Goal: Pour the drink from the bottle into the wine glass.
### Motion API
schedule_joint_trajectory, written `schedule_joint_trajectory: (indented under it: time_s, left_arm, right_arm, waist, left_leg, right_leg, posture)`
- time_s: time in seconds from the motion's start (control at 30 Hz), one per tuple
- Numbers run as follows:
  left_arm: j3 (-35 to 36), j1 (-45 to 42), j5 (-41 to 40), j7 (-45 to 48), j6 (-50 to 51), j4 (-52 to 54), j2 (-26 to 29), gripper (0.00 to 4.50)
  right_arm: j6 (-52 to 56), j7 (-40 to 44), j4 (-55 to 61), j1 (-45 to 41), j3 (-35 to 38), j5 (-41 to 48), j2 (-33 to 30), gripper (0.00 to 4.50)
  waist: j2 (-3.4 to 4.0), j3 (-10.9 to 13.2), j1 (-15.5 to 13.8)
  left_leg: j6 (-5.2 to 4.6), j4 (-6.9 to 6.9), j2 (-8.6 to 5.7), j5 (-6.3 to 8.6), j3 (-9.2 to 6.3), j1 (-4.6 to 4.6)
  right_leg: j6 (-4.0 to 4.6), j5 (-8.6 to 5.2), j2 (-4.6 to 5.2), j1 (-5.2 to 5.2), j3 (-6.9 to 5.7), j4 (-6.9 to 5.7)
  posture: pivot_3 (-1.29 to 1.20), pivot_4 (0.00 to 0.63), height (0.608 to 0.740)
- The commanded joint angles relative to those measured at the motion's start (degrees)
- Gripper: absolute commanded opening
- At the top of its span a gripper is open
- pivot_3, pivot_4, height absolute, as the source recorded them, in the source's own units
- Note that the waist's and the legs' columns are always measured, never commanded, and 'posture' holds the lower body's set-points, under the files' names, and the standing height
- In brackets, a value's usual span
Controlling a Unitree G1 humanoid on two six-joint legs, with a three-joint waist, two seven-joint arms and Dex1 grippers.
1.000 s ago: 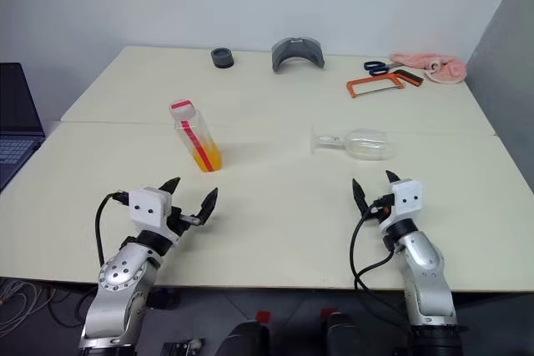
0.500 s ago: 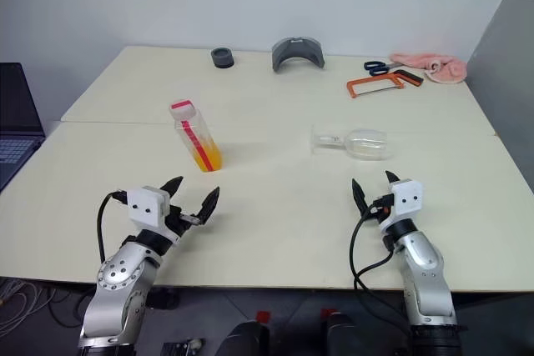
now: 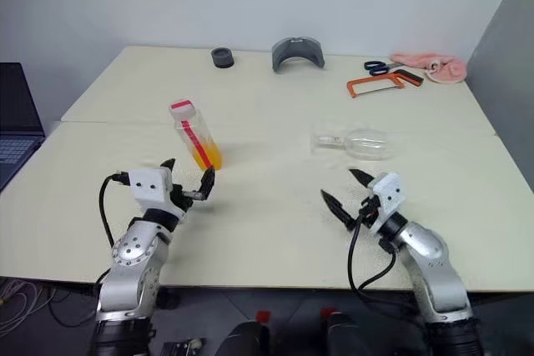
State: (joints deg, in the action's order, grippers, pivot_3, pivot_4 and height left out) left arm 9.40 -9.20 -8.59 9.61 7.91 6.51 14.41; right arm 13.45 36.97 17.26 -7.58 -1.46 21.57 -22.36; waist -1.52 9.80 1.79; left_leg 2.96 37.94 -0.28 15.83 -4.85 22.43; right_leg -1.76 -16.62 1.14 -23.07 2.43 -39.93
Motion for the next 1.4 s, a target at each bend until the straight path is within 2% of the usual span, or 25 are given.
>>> schedule_joint_trajectory:
  time_s: [0.03,0.87,1.1,1.4]
  left_arm:
    - [0.09,-2.32,1.77,-2.96,1.01,0.9,-0.71,4.49]
    - [-1.58,-15.99,8.75,-14.95,1.81,-9.85,-5.89,4.49]
    - [-1.72,-20.34,9.56,-17.44,3.08,-13.65,-6.62,4.49]
    - [-1.68,-24.23,10.96,-20.14,4.01,-17.04,-6.92,4.49]
  right_arm:
    - [3.03,1.39,2.96,-1.87,0.1,2.63,-0.95,4.5]
    - [11.81,9.47,5.0,-7.56,-1.92,7.3,-5.61,4.5]
    - [15.06,9.8,4.6,-11.96,-2.37,8.54,-5.4,4.5]
    - [15.21,9.55,4.36,-12.89,-2.37,8.73,-4.96,4.5]
  waist:
    - [-0.01,0.0,-0.01]
    - [-0.04,0.02,-0.12]
    - [-0.05,0.02,-0.13]
    - [-0.06,0.02,-0.15]
  left_leg:
    - [0.0,0.0,-0.01,0.0,0.0,0.01]
    - [0.01,0.04,-0.07,0.0,0.03,0.07]
    - [0.01,0.04,-0.08,-0.01,0.01,0.1]
    - [0.01,0.05,-0.08,-0.01,0.0,0.15]
  right_leg:
    - [0.0,0.0,0.0,0.0,0.0,0.0]
    - [0.0,0.0,0.02,-0.02,-0.03,0.02]
    - [0.0,0.01,0.02,-0.02,-0.06,0.02]
    - [0.0,0.01,0.04,-0.05,-0.07,0.03]
  posture:
    - [0.0,0.15,0.74]
    - [0.0,0.15,0.74]
    - [0.0,0.15,0.74]
    - [0.0,0.15,0.74]
